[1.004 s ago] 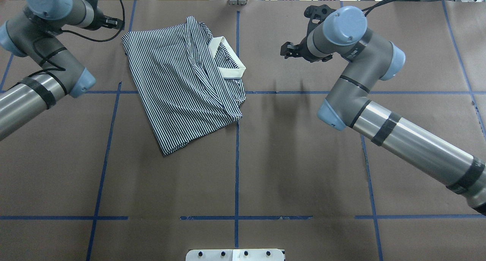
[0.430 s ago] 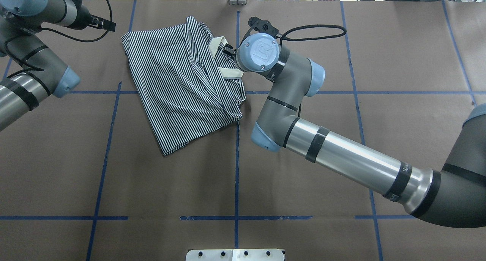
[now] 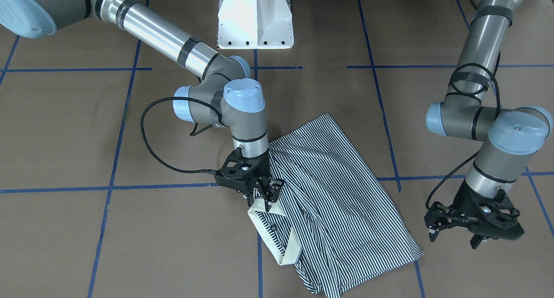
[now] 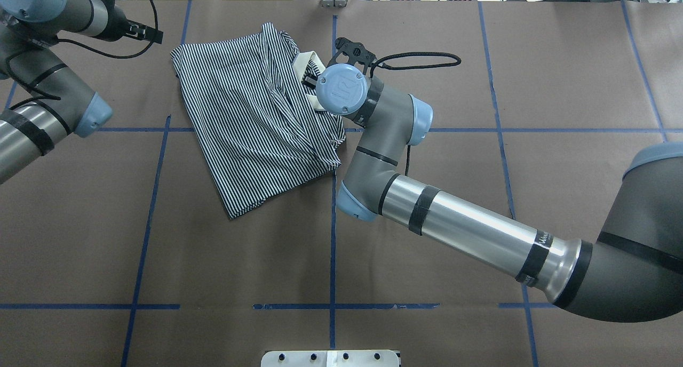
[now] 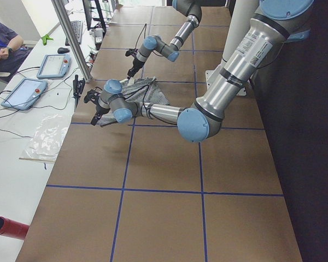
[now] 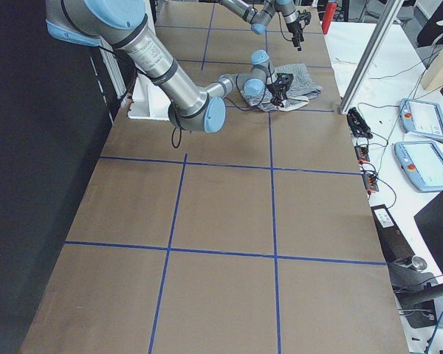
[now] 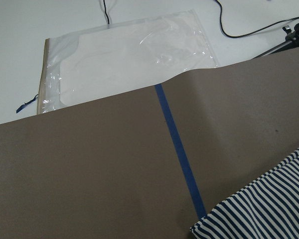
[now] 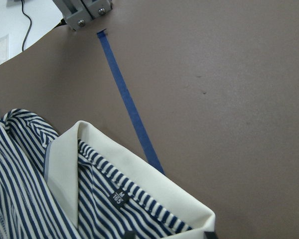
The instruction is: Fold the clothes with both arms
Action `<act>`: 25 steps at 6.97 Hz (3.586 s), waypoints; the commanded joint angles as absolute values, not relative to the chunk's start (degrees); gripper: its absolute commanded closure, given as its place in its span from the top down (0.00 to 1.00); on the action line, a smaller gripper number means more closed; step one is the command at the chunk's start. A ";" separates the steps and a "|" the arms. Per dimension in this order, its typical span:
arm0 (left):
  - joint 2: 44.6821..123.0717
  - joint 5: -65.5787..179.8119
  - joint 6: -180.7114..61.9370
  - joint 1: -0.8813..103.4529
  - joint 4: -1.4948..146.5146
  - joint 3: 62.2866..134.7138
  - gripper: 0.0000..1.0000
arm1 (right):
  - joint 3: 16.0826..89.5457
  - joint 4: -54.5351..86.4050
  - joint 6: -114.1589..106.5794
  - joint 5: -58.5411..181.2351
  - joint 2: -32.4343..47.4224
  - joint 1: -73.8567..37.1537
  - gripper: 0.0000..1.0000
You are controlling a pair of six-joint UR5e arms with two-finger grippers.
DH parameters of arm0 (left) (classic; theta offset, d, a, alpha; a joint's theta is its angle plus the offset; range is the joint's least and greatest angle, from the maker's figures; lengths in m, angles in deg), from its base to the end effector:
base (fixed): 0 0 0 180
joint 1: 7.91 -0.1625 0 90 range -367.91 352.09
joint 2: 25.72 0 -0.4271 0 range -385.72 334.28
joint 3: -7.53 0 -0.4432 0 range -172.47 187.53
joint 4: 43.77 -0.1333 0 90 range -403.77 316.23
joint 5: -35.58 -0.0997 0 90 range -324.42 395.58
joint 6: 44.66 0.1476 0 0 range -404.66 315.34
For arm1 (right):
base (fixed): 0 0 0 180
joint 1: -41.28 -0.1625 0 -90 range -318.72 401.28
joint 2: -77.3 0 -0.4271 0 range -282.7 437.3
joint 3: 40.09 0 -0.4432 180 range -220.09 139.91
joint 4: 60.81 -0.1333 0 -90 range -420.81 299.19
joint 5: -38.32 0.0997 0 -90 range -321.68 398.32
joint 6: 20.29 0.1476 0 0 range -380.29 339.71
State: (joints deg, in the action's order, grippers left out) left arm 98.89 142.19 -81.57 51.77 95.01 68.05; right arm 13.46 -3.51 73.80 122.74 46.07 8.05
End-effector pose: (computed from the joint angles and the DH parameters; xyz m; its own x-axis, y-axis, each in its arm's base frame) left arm 0.3540 -0.7858 0.4771 0.7468 0.2409 -0.6199 0.1890 0.8169 0.5450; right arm -0.7160 -0.6456 0.2181 0.4347 0.3696 0.8212 -0.6447 0.7644 -0.0028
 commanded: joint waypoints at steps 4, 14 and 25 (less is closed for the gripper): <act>98.82 142.19 -83.59 51.33 95.10 68.09 1.00 | 11.93 -2.89 64.28 122.44 46.98 8.06 0.63; 98.74 142.28 -83.59 51.33 95.10 68.26 1.00 | 14.22 -3.07 68.92 122.26 44.17 8.32 0.31; 98.65 142.37 -85.79 49.83 95.10 70.55 1.00 | 46.92 1.85 68.75 117.25 17.01 13.95 0.13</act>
